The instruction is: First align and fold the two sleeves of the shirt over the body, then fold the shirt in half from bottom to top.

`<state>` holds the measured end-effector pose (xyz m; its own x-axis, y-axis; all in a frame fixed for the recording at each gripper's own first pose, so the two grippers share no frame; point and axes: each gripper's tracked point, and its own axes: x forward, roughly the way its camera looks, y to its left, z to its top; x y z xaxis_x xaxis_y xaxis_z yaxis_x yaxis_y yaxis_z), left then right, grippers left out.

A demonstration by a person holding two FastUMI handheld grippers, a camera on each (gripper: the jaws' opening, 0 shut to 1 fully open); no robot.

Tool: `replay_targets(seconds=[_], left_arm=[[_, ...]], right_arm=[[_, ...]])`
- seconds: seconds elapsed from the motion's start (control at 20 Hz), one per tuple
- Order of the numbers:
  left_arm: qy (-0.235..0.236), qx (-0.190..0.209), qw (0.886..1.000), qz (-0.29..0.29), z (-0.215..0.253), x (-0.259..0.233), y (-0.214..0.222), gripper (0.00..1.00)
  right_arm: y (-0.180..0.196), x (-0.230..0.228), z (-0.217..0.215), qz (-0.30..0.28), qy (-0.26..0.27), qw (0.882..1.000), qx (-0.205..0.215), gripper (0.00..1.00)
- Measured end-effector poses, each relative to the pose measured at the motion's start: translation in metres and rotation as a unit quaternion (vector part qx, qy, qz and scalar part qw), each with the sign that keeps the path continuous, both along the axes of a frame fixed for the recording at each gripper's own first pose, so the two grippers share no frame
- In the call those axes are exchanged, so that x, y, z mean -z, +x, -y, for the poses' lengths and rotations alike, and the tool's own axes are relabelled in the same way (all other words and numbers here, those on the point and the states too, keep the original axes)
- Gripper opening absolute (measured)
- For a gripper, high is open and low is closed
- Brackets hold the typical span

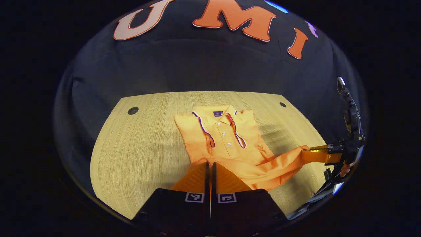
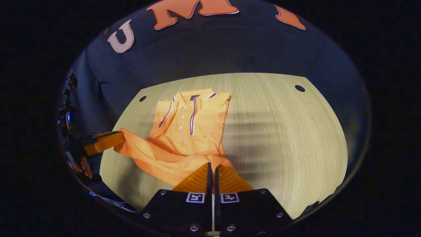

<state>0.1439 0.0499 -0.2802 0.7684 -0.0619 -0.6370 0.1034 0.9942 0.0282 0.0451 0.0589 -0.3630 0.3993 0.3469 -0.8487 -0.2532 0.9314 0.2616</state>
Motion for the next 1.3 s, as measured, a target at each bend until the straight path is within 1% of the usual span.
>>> replay_targets(seconds=[0.2, 0.35, 0.55, 0.8, 0.9, 1.0, 1.1, 1.15, 1.25, 1.3], left_arm=[[-0.008, -0.003, 1.0, 0.002, -0.012, -0.005, 0.034, 0.01], [-0.01, -0.008, 1.0, -0.01, -0.028, 0.002, 0.062, 0.01], [-0.016, -0.007, 1.0, -0.016, -0.036, 0.008, 0.098, 0.01], [-0.028, -0.012, 0.999, -0.028, -0.049, 0.019, 0.148, 0.01], [-0.032, -0.014, 0.999, -0.038, -0.054, 0.026, 0.162, 0.01], [-0.028, -0.018, 0.999, -0.044, -0.062, 0.031, 0.173, 0.01], [-0.029, -0.02, 0.999, -0.036, -0.065, 0.031, 0.187, 0.01], [-0.023, -0.023, 0.999, -0.037, -0.068, 0.034, 0.194, 0.01], [0.008, -0.041, 0.998, -0.053, -0.084, 0.048, 0.199, 0.01], [0.013, -0.047, 0.997, -0.06, -0.087, 0.056, 0.203, 0.01]], right_arm=[[0.032, 0.006, -0.01, 0.004, -0.009, 1.0, 0.0, 0.04], [0.052, 0.019, -0.022, -0.01, -0.008, 1.0, 0.012, 0.04], [0.081, 0.034, -0.032, -0.019, -0.019, 1.0, 0.014, 0.04], [0.129, 0.043, -0.043, -0.017, -0.028, 0.999, 0.018, 0.04], [0.147, 0.053, -0.05, -0.017, -0.034, 0.999, 0.02, 0.04], [0.157, 0.063, -0.054, -0.026, -0.033, 0.999, 0.026, 0.04], [0.17, 0.068, -0.059, -0.028, -0.033, 0.999, 0.03, 0.04], [0.177, 0.07, -0.059, -0.027, -0.036, 0.999, 0.029, 0.04], [0.185, 0.081, -0.06, -0.027, -0.046, 0.998, 0.026, 0.04], [0.186, 0.087, -0.06, -0.036, -0.051, 0.998, 0.028, 0.03]])
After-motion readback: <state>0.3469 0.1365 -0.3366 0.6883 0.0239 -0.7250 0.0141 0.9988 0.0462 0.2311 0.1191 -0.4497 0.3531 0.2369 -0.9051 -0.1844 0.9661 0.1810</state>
